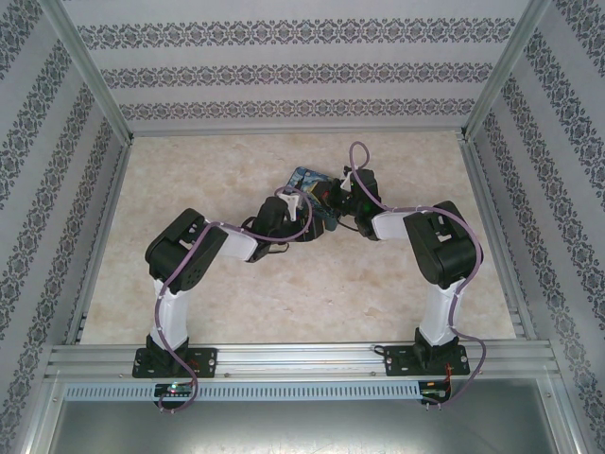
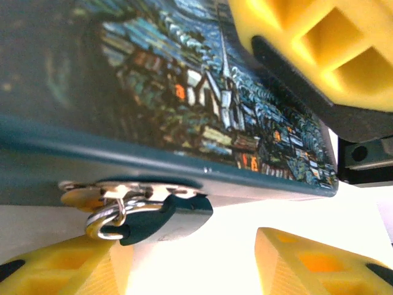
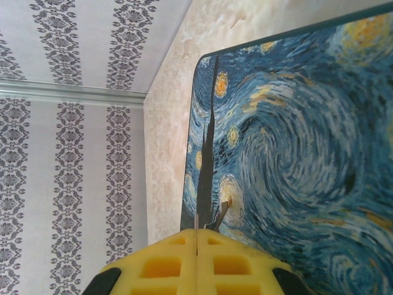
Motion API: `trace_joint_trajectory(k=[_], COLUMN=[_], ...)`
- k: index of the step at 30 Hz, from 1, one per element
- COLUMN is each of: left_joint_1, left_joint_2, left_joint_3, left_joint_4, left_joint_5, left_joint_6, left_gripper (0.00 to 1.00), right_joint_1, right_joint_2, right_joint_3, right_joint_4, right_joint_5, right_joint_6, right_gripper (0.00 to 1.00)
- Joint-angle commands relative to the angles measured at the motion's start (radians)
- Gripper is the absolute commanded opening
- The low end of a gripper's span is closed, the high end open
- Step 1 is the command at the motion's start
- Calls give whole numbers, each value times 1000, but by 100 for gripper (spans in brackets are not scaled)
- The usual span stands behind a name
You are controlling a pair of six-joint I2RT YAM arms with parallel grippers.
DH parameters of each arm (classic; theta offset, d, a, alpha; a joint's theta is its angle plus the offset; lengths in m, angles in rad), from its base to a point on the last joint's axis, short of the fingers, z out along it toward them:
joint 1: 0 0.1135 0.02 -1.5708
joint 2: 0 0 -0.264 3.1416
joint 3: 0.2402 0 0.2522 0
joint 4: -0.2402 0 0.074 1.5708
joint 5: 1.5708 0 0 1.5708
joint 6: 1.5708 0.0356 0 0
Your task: Unlock the padlock with the key
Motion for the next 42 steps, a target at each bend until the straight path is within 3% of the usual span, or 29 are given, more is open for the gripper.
trace_joint_trajectory(k=[1, 16, 24, 30, 36, 42], left_joint_1=[3, 19, 18, 17, 18, 18], left_joint_2=[23, 125, 154, 155, 177, 158], left_joint_3=[-26, -80, -95, -100, -89, -142], left_joint_4=[104, 354, 420, 426, 461, 598], left_joint_5=[19, -77, -92, -81, -65, -56], left_joint_6=[-95, -370, -437, -464, -488, -575], left_gripper=[55, 53, 51, 66, 67, 66], right_joint_1=[-12, -14, -13, -14, -12, -14], right_joint_2=[41, 48, 48, 50, 46, 53], right_joint_3=[-38, -50, -50, -48, -53, -50], right_joint_4=[-50, -38, -36, -36, -36, -36], right_joint_5=[34, 28, 24, 24, 27, 24], right_joint_6=[-15, -12, -9, -9, -10, -8], right_gripper=[0, 0, 0, 0, 0, 0])
